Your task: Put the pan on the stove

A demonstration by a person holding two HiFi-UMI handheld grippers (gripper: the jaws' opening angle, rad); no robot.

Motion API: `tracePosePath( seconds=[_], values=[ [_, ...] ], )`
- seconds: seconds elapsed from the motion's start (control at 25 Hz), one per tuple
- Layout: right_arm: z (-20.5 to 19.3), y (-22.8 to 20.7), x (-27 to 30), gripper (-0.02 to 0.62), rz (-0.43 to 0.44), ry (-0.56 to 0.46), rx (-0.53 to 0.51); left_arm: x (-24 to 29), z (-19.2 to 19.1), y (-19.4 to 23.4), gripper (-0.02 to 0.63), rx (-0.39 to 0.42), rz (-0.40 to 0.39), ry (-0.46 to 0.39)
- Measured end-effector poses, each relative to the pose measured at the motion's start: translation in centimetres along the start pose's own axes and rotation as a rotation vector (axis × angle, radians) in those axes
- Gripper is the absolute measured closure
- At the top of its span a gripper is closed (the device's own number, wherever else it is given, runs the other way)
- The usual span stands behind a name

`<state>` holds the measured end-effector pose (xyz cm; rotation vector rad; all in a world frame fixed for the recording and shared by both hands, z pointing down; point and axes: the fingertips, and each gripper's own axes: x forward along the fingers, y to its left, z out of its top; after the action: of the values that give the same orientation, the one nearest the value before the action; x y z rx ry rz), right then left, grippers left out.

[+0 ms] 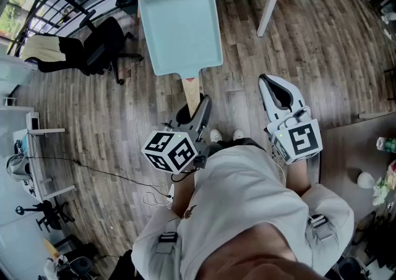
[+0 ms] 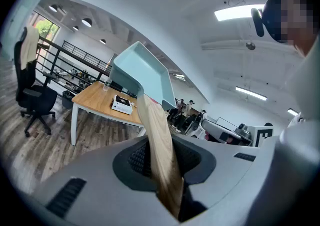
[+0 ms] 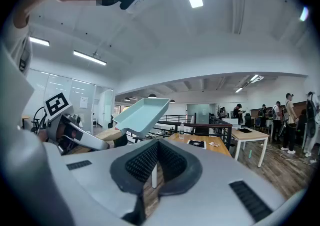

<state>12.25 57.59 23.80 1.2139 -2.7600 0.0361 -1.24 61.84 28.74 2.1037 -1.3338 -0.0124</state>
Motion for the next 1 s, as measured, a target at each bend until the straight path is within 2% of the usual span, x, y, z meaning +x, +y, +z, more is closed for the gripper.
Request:
tracePosePath(
  seconds=[0.32,0.56,1.0],
  values=[
    [-1.9,-3.1,-1.6,0.575,-0.001,0.031,0.041,2.2,-1.3,-2.6,0.512,0.017,0.022,0.008],
    [-2.1,-3.6,-1.5,0.575,0.04,0.018,0.055,3.0,-1.5,-3.5,0.512,0.021,0.028,0.011],
    [-2.1,-3.7,1.7,0.575,0.03,0.027,0.052,4.7,-0.1,-1.3,0.512,0.033,0.001,0.032]
  ],
)
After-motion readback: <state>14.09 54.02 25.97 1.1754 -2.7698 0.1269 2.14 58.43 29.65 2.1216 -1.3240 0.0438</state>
